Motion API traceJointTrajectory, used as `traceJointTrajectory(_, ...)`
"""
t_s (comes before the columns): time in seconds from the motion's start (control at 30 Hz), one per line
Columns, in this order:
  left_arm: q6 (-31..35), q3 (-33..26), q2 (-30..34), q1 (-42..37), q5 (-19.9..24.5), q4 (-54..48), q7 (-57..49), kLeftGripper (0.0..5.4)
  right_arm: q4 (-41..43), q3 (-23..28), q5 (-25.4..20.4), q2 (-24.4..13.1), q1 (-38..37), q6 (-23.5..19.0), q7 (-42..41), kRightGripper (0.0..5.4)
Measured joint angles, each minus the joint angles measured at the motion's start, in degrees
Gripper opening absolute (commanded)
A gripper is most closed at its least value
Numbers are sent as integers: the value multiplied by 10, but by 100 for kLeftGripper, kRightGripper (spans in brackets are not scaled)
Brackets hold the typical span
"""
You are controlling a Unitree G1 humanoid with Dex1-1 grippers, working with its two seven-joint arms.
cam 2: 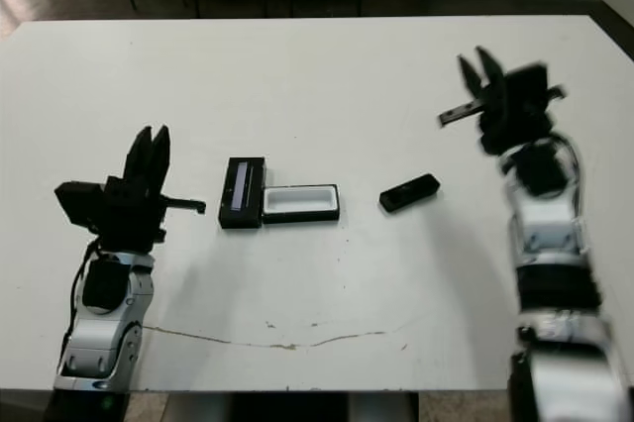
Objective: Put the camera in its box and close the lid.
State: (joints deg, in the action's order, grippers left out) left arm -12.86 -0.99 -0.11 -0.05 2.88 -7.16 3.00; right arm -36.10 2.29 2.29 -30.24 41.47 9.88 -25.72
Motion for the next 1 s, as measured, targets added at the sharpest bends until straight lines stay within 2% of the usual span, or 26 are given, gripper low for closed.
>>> traceJointTrajectory(0.07,0,0,0,3,0,-3,0,2,-64,-23,21,-14,46,6,-31,0)
traceJointTrajectory(0.2,0,0,0,8,0,-8,0,2,-178,-78,68,-15,118,27,-78,0)
traceJointTrajectory(0.33,0,0,0,16,-1,-10,0,2,-253,-136,126,-9,164,46,-113,0)
traceJointTrajectory(0.43,0,1,0,19,-2,-12,0,2,-294,-177,162,6,191,41,-152,0)
traceJointTrajectory(0.53,0,0,0,21,-6,-16,-1,2,-317,-209,192,16,200,50,-180,0)
traceJointTrajectory(0.7,2,0,0,22,-8,-19,-1,2,-337,-235,217,27,202,66,-211,0)
traceJointTrajectory(1.0,7,2,0,22,-7,-20,0,2,-356,-249,230,32,201,64,-283,0)
